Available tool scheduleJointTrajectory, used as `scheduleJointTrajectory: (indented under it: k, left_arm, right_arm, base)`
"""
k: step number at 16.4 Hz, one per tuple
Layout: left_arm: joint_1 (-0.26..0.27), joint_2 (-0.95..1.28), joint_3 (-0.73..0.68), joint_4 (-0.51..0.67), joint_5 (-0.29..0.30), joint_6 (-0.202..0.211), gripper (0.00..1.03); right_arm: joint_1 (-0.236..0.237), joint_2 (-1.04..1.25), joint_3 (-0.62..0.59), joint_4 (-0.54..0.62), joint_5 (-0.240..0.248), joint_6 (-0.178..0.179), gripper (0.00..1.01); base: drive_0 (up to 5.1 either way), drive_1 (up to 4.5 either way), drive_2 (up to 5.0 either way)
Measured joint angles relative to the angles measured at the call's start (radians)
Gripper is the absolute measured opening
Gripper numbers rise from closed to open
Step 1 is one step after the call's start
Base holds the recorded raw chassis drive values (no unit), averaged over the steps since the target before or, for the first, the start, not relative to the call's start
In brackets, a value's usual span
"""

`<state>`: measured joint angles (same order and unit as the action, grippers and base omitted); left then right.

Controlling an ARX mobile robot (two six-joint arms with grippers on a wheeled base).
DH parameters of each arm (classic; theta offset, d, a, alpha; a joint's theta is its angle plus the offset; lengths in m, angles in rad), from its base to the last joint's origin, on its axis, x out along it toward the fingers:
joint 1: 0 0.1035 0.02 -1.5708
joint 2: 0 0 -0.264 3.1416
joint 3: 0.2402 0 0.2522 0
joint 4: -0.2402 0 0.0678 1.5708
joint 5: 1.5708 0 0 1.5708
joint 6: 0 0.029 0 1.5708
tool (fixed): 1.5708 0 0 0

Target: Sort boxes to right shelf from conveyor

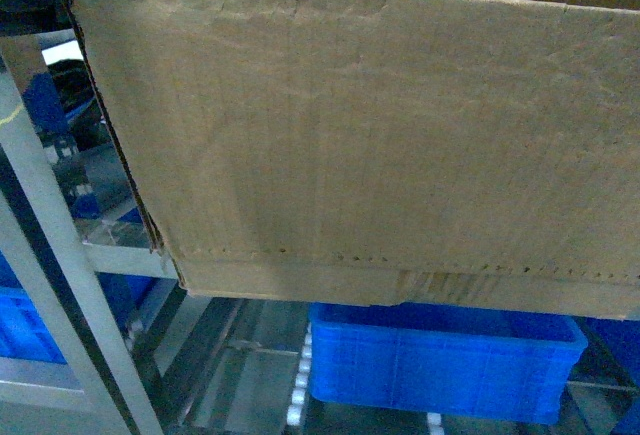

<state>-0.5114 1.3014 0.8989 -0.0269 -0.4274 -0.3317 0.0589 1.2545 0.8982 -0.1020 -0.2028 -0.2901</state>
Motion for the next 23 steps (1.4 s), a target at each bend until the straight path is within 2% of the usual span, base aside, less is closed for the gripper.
scheduleJointTrajectory:
  k: [6, 8, 9, 10, 12, 15, 16, 18, 19, 20, 23]
  left_arm:
    - [0.001, 0.002, 0.0, 0.005, 0.002, 0.0, 0.02]
    - [0.02, 0.027, 0.034, -0.027, 0.037, 0.0, 0.02]
    - [0.04, 0.066, 0.077, -0.06, 0.067, -0.004, 0.02]
    - [0.064, 0.113, 0.117, -0.071, 0.109, -0.017, 0.02]
    - [0.084, 0.161, 0.16, -0.109, 0.129, -0.058, 0.02]
    - [0.099, 0.22, 0.221, -0.119, 0.134, -0.119, 0.02]
    - [0.104, 0.255, 0.244, -0.127, 0.148, -0.155, 0.02]
    - [0.107, 0.314, 0.275, -0.138, 0.162, -0.201, 0.02]
    - [0.109, 0.334, 0.282, -0.137, 0.15, -0.21, 0.02]
    - [0.109, 0.345, 0.288, -0.138, 0.146, -0.225, 0.11]
    - [0.114, 0.338, 0.314, -0.124, 0.13, -0.264, 0.34]
  right_arm:
    - [0.0, 0.003, 0.0, 0.004, 0.0, 0.0, 0.02]
    - [0.0, 0.013, 0.012, -0.041, 0.018, 0.014, 0.02]
    - [0.001, 0.038, 0.034, -0.07, 0.032, 0.033, 0.02]
    - [0.009, 0.074, 0.072, -0.108, 0.057, 0.054, 0.02]
    - [0.013, 0.118, 0.117, -0.112, 0.058, 0.056, 0.02]
    - [0.005, 0.235, 0.227, -0.082, 0.053, 0.053, 0.02]
    - [-0.001, 0.271, 0.255, -0.092, 0.061, 0.053, 0.02]
    - [-0.002, 0.327, 0.288, -0.097, 0.087, 0.054, 0.02]
    - [-0.001, 0.335, 0.291, -0.098, 0.088, 0.054, 0.02]
    - [-0.001, 0.335, 0.291, -0.098, 0.09, 0.053, 0.05]
    - [-0.001, 0.335, 0.294, -0.087, 0.094, 0.05, 0.29]
  base:
    - [0.1, 1.59, -1.3]
    - [0.1, 1.59, -1.3]
    - [0.1, 1.59, -1.3]
    - [0.1, 1.59, -1.3]
    - [0.1, 1.59, -1.3]
    - [0.1, 1.59, -1.3]
    - [0.1, 1.59, -1.3]
    - [0.1, 1.59, -1.3]
    - [0.1, 1.59, -1.3]
    - [0.1, 1.59, -1.3]
    - [0.1, 1.59, -1.3]
